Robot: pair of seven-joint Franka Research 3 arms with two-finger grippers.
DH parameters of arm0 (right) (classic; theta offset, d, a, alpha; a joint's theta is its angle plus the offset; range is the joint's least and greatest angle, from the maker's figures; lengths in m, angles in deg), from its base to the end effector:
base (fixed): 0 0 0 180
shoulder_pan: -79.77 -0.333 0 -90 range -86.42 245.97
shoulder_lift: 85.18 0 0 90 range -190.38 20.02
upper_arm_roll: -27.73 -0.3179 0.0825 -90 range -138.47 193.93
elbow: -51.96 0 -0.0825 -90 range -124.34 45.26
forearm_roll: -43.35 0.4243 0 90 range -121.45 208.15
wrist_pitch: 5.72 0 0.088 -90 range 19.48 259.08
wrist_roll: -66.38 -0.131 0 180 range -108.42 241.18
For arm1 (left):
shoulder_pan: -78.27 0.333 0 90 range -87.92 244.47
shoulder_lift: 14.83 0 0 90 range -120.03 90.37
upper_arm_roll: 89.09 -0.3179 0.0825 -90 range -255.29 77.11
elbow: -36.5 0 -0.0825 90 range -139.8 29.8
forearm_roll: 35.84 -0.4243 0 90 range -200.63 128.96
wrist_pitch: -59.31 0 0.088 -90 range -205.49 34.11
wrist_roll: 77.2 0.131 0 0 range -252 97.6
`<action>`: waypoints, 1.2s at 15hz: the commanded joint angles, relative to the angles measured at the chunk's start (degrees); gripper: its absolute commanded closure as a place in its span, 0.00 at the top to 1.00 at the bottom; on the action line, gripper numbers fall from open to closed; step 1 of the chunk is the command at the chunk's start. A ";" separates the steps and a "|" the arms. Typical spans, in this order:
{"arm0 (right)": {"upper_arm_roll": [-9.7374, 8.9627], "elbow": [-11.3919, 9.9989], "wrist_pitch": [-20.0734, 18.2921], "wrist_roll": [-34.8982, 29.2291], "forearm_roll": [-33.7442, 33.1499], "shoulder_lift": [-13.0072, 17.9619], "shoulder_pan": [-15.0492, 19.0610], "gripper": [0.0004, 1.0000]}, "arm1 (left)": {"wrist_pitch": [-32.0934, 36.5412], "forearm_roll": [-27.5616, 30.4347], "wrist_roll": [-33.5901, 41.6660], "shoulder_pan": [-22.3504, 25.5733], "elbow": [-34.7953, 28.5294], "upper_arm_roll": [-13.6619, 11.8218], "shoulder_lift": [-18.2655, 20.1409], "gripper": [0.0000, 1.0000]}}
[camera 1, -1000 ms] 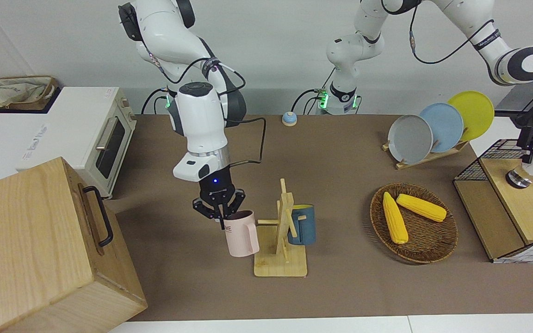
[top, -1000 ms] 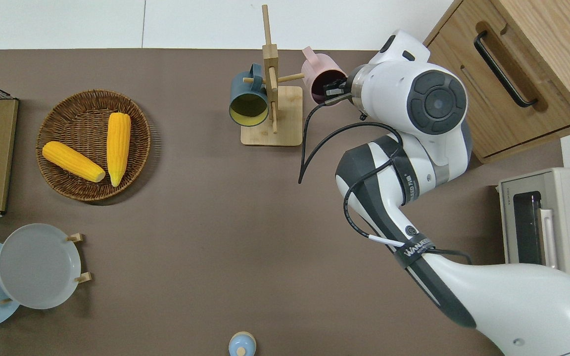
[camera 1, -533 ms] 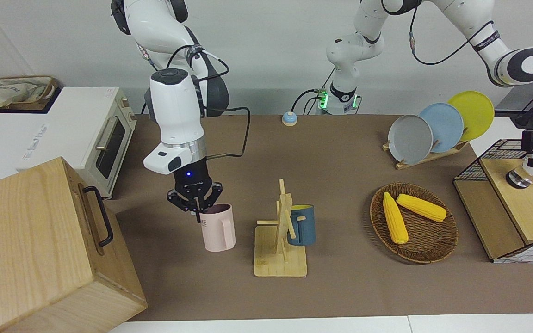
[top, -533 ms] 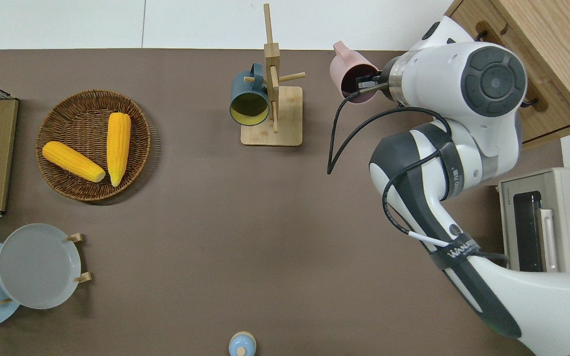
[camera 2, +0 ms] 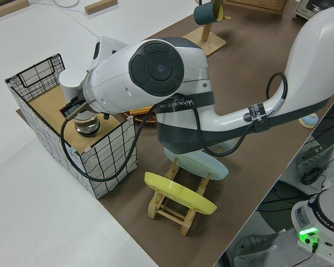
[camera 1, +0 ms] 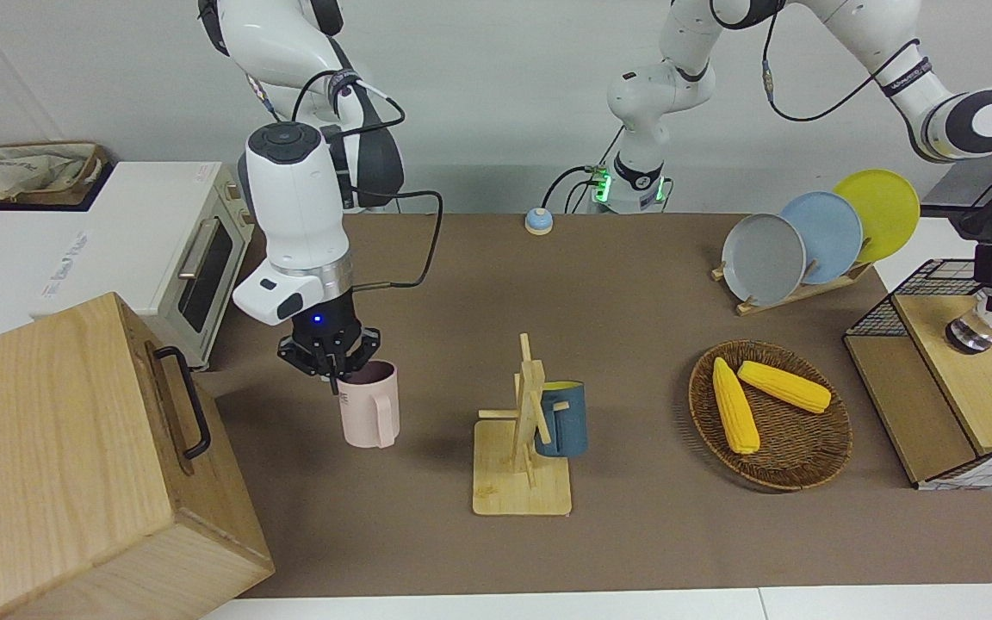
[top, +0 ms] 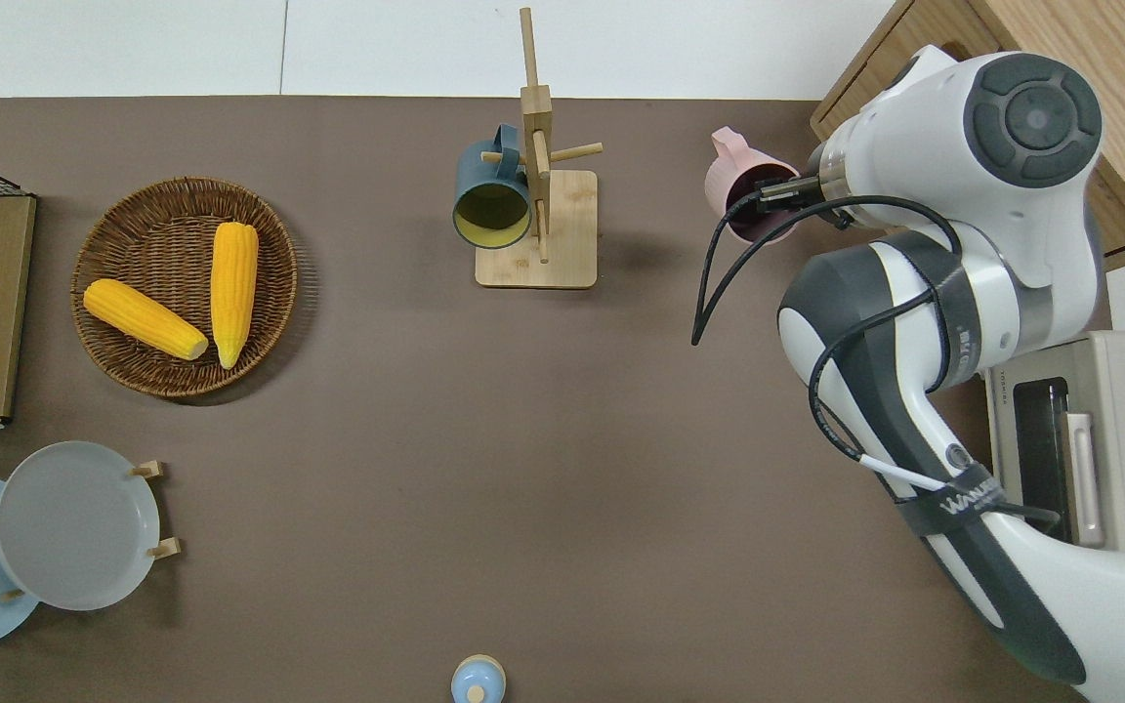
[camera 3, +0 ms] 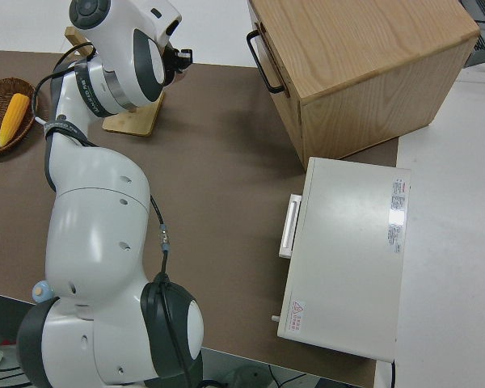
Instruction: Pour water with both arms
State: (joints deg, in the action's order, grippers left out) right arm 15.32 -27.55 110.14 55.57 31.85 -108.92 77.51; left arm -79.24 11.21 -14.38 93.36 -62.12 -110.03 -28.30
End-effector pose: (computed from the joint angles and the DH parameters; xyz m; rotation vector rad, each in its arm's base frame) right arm 0.7345 0.1496 0.4713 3.0614 0.1630 0.3807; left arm 0.5987 0.3936 0.4769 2.8873 -0.0016 1.1397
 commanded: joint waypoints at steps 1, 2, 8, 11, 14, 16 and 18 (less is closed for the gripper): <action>-1.21 -0.64 -9.58 1.58 1.66 2.29 0.86 0.00 | 0.73 -5.45 -7.08 -0.76 4.31 -0.33 0.28 0.00; -1.21 -0.64 -11.87 1.49 2.44 2.64 0.59 0.00 | 2.48 -7.47 -9.54 -0.76 5.88 -0.42 0.46 0.00; -4.81 -1.87 -19.71 -4.37 6.48 3.08 0.15 0.00 | 12.43 -18.64 -23.43 -2.51 12.31 -0.33 3.09 0.00; -8.93 -2.93 -19.63 -12.28 8.07 2.04 0.06 0.00 | 14.89 -24.87 -30.89 -5.85 11.44 -0.33 6.96 0.00; -15.07 -2.93 -18.84 -22.73 8.07 -0.16 0.06 0.00 | 15.86 -32.08 -39.33 -10.85 8.11 -0.33 11.26 0.00; -18.07 -2.58 -16.22 -29.59 7.72 -3.23 -1.42 0.00 | 15.77 -36.91 -44.60 -13.93 4.68 -0.24 14.33 0.00; -18.00 -2.58 -11.65 -34.96 7.64 -5.43 -5.10 0.00 | 14.72 -41.84 -50.75 -16.83 0.64 0.89 17.59 0.00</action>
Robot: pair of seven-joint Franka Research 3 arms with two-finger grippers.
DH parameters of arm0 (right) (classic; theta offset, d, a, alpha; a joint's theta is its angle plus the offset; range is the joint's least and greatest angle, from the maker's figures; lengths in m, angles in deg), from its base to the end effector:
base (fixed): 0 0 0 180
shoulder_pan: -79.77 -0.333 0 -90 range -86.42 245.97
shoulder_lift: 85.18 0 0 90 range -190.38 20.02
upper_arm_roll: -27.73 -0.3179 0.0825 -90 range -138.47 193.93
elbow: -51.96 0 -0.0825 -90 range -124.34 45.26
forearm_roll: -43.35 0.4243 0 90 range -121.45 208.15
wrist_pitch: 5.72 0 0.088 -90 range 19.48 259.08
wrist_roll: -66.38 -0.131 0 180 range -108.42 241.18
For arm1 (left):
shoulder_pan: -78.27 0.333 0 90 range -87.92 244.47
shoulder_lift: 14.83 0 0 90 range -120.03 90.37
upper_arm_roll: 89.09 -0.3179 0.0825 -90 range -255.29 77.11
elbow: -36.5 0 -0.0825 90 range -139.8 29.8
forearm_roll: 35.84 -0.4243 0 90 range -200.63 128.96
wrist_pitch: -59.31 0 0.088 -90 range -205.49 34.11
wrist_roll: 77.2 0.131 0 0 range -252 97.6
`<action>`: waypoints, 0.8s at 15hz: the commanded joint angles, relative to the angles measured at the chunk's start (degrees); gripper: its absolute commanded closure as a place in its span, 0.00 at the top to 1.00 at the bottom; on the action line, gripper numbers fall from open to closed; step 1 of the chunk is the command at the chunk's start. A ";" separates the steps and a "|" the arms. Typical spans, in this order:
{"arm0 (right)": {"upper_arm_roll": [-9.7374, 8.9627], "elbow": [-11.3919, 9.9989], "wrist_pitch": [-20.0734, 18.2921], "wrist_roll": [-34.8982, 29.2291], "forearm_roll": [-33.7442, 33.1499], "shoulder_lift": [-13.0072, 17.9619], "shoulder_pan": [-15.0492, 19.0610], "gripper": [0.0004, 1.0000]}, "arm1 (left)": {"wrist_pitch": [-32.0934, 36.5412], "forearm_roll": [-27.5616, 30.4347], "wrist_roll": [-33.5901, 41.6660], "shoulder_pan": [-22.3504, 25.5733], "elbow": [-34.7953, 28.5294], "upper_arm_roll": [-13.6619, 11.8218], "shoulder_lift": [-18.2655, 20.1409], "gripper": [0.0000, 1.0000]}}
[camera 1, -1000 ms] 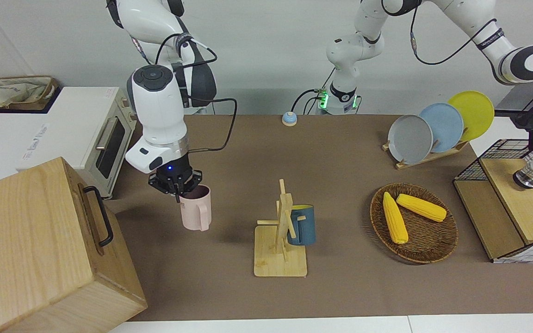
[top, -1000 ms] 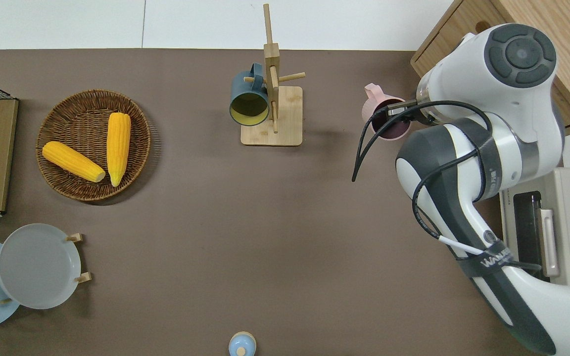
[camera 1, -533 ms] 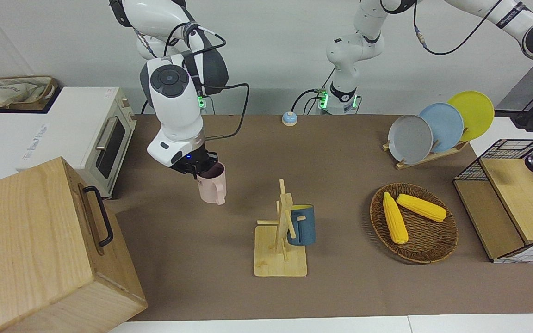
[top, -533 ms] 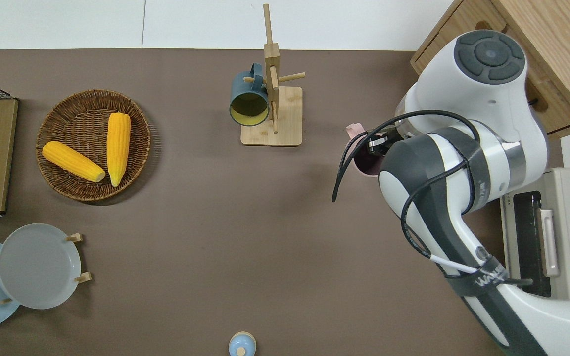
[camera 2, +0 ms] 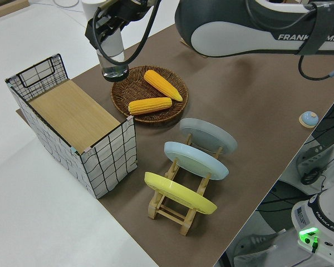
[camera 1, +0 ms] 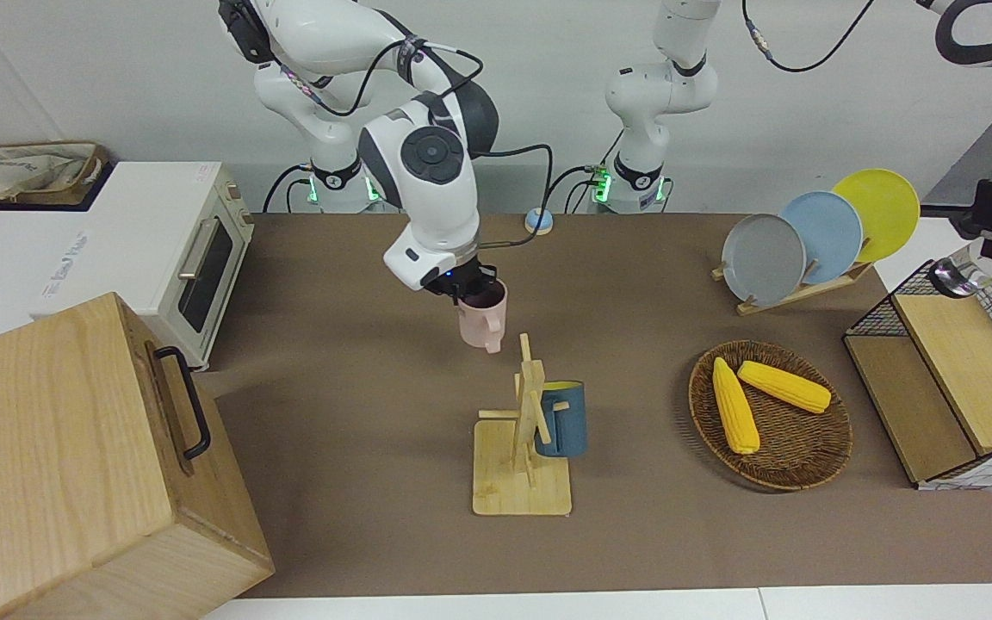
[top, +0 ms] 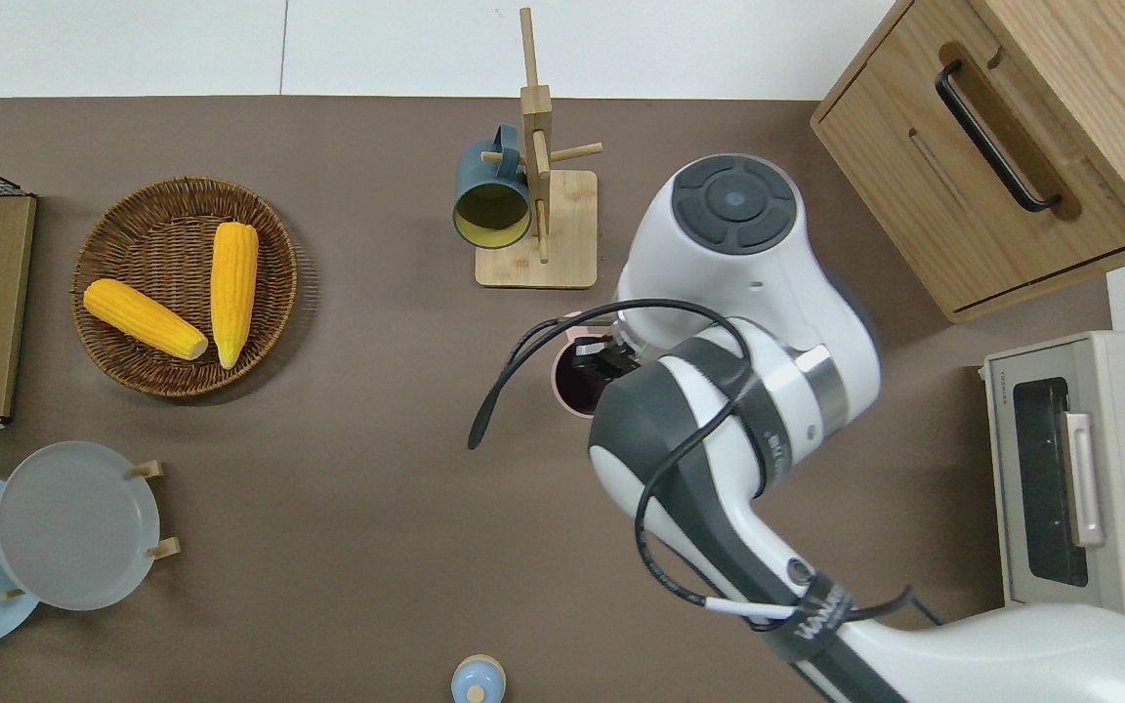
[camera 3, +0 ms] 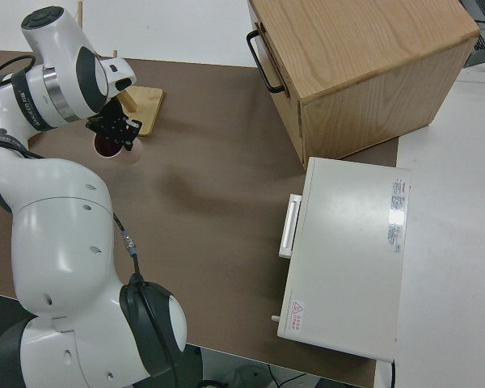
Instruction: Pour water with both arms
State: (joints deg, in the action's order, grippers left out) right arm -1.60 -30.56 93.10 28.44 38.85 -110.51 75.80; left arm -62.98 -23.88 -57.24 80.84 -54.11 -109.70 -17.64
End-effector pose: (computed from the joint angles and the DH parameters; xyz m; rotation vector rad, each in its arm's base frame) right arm 0.6173 0.3362 0.4224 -3.0765 0.1471 0.2501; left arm 0.6195 0.2449 0.6345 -3.0096 -0.1767 -0.8307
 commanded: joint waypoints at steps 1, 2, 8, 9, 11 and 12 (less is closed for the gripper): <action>-1.17 0.70 7.07 -10.11 0.63 -5.42 -5.41 0.00 | -2.07 -8.50 -10.88 -4.59 -9.39 2.05 8.33 0.00; -1.17 1.40 9.00 -12.40 0.72 -6.74 -7.09 0.00 | -2.60 -10.00 -12.74 -4.50 -11.59 3.81 10.00 0.00; -1.34 3.07 17.71 -20.40 0.98 -11.85 -12.28 0.00 | -12.42 -10.72 -16.36 -4.16 -29.24 7.95 20.55 0.00; -1.34 3.68 18.33 -21.63 1.33 -12.72 -13.25 0.00 | -14.10 -10.63 -16.62 -3.89 -32.06 8.83 21.95 0.00; -1.25 4.04 21.48 -22.96 2.39 -14.04 -15.01 0.00 | -17.96 -10.72 -17.93 -3.71 -37.51 10.50 24.68 0.00; -1.25 4.04 22.81 -23.84 2.65 -14.83 -15.54 0.00 | -19.29 -10.63 -18.29 -3.63 -39.45 11.11 25.65 0.00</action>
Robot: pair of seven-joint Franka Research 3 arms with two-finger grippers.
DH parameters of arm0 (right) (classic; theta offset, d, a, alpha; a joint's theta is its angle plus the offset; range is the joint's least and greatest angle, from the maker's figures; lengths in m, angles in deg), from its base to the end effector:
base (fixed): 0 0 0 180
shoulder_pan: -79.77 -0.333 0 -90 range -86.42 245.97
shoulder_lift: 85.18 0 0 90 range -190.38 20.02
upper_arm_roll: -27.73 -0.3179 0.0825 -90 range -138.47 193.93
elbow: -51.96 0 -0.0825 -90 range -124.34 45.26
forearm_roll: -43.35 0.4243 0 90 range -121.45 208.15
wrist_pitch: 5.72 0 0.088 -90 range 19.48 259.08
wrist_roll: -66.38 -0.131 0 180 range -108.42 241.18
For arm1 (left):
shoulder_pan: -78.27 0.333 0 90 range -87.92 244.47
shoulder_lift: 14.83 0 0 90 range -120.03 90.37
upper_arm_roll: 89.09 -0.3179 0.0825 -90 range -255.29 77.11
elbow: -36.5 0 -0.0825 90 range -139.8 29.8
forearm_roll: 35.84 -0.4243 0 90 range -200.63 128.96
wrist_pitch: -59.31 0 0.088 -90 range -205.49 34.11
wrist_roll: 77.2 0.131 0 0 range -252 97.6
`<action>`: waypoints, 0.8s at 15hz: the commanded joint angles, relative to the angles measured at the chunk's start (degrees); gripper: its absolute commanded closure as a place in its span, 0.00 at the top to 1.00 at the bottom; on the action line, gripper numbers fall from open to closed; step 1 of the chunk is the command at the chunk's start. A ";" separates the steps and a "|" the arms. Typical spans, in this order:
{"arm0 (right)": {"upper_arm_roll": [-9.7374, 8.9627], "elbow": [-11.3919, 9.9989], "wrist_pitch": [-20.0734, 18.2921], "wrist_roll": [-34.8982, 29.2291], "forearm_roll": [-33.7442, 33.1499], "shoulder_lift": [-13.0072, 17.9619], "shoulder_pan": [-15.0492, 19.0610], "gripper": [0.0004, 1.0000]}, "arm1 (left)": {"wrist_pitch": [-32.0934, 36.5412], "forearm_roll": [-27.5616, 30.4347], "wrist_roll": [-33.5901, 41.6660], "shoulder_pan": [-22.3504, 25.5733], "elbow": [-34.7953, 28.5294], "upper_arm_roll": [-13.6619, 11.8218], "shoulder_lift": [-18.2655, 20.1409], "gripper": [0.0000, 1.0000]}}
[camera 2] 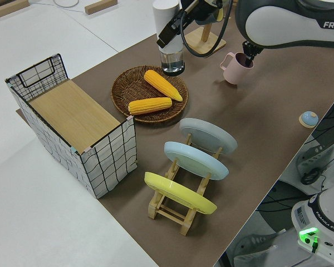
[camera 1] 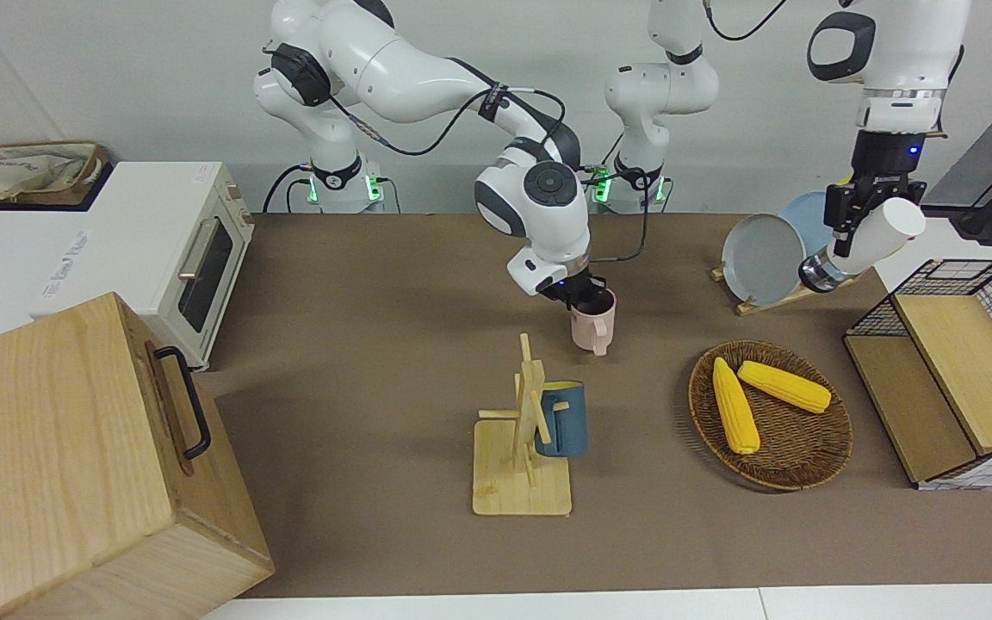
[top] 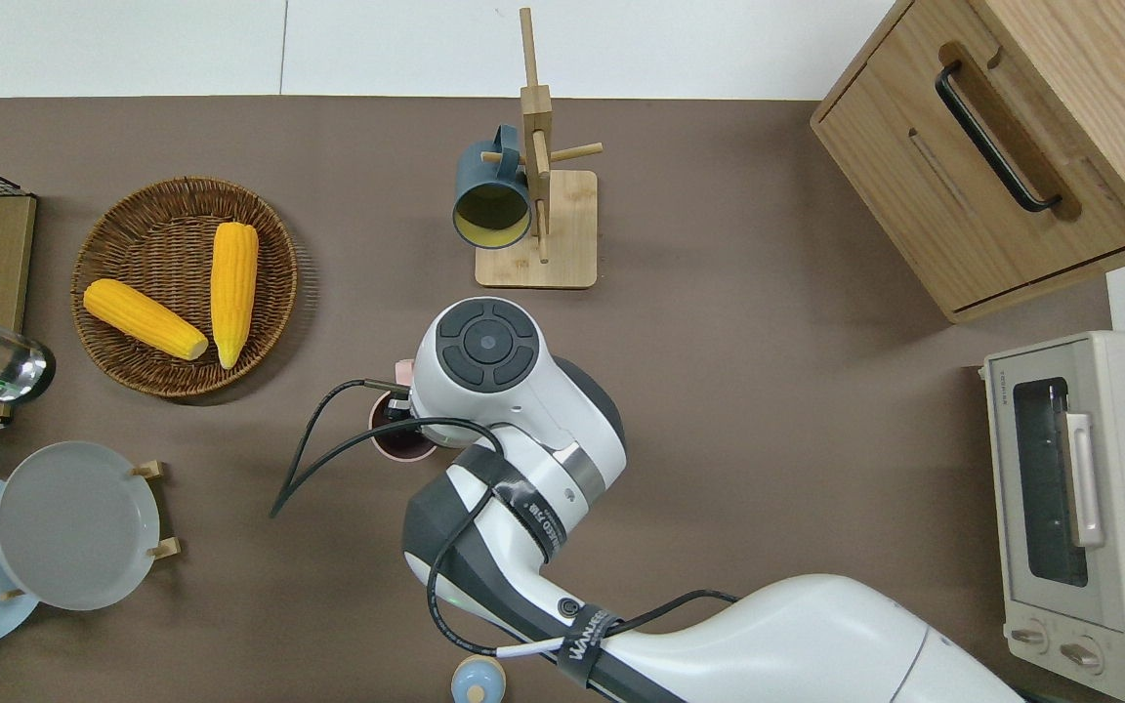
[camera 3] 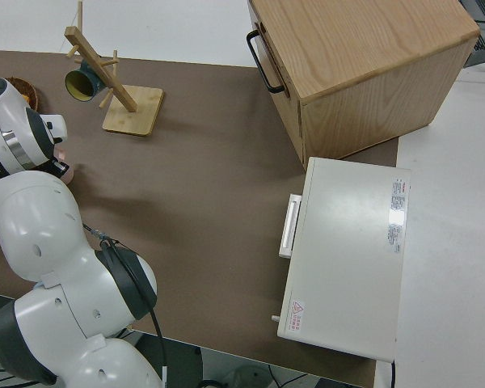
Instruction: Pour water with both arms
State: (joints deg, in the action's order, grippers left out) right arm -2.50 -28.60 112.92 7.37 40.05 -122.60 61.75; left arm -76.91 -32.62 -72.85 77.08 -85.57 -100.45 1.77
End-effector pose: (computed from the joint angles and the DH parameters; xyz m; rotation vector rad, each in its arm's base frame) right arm 0.5622 0.5166 0.3307 -2.8792 0.3897 0.2170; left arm 0.5531 0.1059 0.5567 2.9847 0.2076 0.8265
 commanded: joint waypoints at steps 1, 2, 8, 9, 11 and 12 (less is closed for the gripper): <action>-0.35 2.08 3.52 -2.77 1.72 -2.84 -1.49 0.00 | -5.80 -1.98 -3.20 0.14 -9.32 2.48 7.04 0.00; -0.35 1.99 3.52 -2.77 1.72 -3.10 -1.40 0.00 | -5.90 -1.98 -3.99 0.06 -10.29 3.27 7.57 0.00; -0.35 2.17 3.43 -4.17 0.93 -2.23 -1.14 0.99 | -5.63 -1.89 -4.09 0.14 -12.06 4.25 8.98 0.00; -0.44 2.17 2.39 -5.40 1.02 -0.66 -0.53 0.99 | -5.55 -1.98 -4.00 0.06 -12.14 4.25 8.98 0.00; -0.79 1.99 1.25 -7.51 1.89 4.35 1.93 0.99 | -5.55 -1.98 -4.00 -0.03 -13.28 4.94 9.51 0.00; -0.96 2.08 -0.16 -7.69 1.98 5.41 2.89 0.99 | -5.46 -1.98 -4.00 -0.03 -13.90 5.64 9.94 0.00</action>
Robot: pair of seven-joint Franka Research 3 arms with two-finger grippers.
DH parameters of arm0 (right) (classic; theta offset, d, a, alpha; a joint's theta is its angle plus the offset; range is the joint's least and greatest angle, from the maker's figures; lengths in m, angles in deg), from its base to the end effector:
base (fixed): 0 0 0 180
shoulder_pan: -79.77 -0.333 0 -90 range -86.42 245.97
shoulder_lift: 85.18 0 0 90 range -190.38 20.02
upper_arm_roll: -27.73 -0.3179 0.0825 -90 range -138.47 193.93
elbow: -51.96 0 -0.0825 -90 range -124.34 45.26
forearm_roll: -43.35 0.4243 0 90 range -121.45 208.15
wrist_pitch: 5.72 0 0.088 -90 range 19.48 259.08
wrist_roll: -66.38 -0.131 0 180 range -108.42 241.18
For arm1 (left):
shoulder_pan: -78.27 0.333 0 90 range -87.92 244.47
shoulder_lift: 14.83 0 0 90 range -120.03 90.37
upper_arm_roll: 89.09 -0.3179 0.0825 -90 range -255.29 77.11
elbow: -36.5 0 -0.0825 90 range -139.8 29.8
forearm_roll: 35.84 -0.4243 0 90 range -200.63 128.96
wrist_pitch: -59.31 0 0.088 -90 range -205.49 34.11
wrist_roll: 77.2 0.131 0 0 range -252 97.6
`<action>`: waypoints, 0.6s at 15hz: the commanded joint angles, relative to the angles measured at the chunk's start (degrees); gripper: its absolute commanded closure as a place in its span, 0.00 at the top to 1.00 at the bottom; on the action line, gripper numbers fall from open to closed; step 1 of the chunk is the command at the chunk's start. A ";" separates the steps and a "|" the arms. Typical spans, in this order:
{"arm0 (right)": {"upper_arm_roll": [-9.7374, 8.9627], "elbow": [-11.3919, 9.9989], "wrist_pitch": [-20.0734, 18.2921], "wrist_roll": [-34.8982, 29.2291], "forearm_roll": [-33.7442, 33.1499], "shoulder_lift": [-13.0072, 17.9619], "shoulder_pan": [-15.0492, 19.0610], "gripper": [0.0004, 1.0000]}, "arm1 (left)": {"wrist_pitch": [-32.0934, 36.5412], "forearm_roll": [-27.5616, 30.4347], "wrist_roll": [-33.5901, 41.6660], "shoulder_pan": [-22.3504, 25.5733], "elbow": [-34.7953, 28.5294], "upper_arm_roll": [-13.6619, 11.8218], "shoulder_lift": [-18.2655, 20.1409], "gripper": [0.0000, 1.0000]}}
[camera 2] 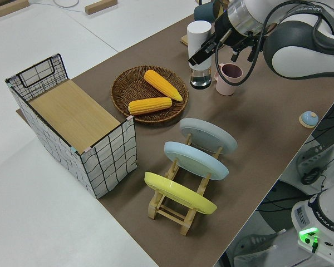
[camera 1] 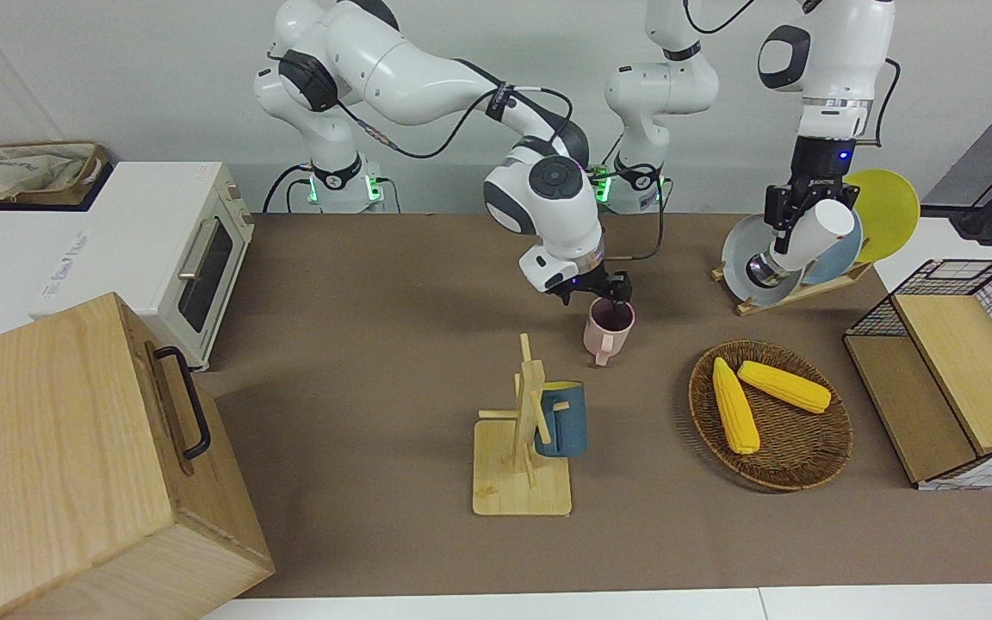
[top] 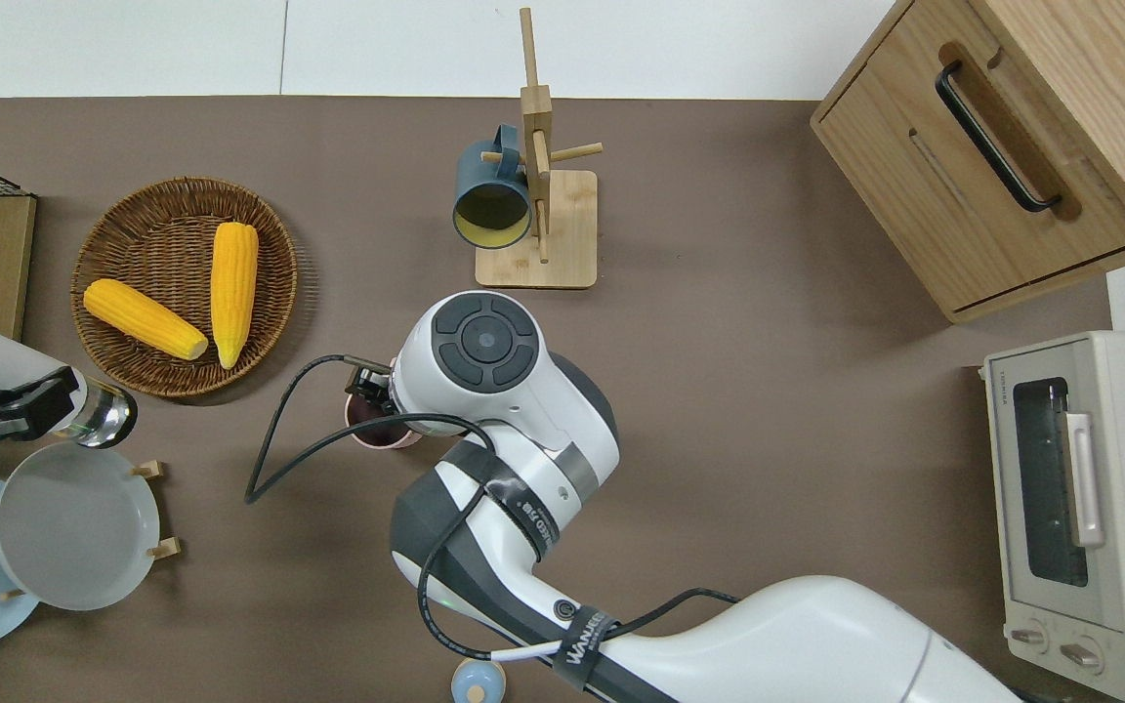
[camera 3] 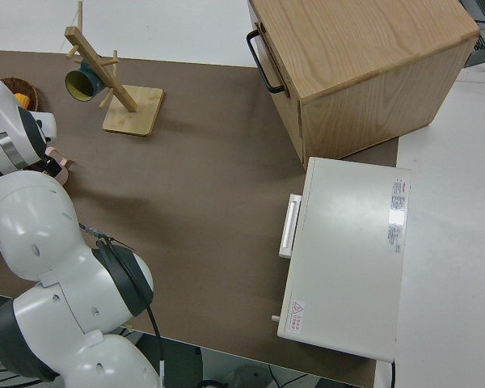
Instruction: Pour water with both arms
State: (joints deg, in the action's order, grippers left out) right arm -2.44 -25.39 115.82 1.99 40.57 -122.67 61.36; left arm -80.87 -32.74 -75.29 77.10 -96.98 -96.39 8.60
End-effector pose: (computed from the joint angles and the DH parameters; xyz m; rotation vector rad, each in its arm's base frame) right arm 0.5785 0.5248 0.3631 -2.7790 0.5315 0.1488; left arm 0.5154 0.0585 0.5187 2.9714 0.1622 0.8029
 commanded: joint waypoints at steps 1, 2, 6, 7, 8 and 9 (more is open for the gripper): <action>-2.07 -1.22 -5.15 -2.06 2.16 7.67 5.81 0.99 | -1.32 -1.87 -1.65 -0.05 -3.80 3.24 4.08 0.00; -4.52 -1.22 -8.30 -1.27 2.86 10.13 10.10 0.99 | -0.97 -1.78 -2.00 -0.05 -5.46 4.91 5.13 0.00; -11.57 -1.31 -23.69 11.18 1.90 16.82 24.10 0.99 | -0.18 -1.69 -8.76 -1.02 -10.48 11.77 9.17 0.00; -11.49 -1.57 -28.68 17.13 0.07 18.58 26.04 0.99 | 1.39 -1.26 -8.77 -1.72 -11.45 12.30 10.75 0.00; -11.49 -1.48 -31.07 20.24 -1.51 19.46 27.53 0.99 | 2.45 -1.08 -8.85 -3.12 -11.80 12.31 11.63 0.00; -11.49 -1.48 -33.01 22.79 -2.05 20.43 29.38 0.99 | 3.59 -0.99 -8.94 -4.35 -11.98 12.31 11.99 0.00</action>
State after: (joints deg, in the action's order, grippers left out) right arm -12.68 -24.72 88.02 16.00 40.89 -105.90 85.45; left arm -79.93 -32.86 -82.67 76.18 -106.48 -83.53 15.16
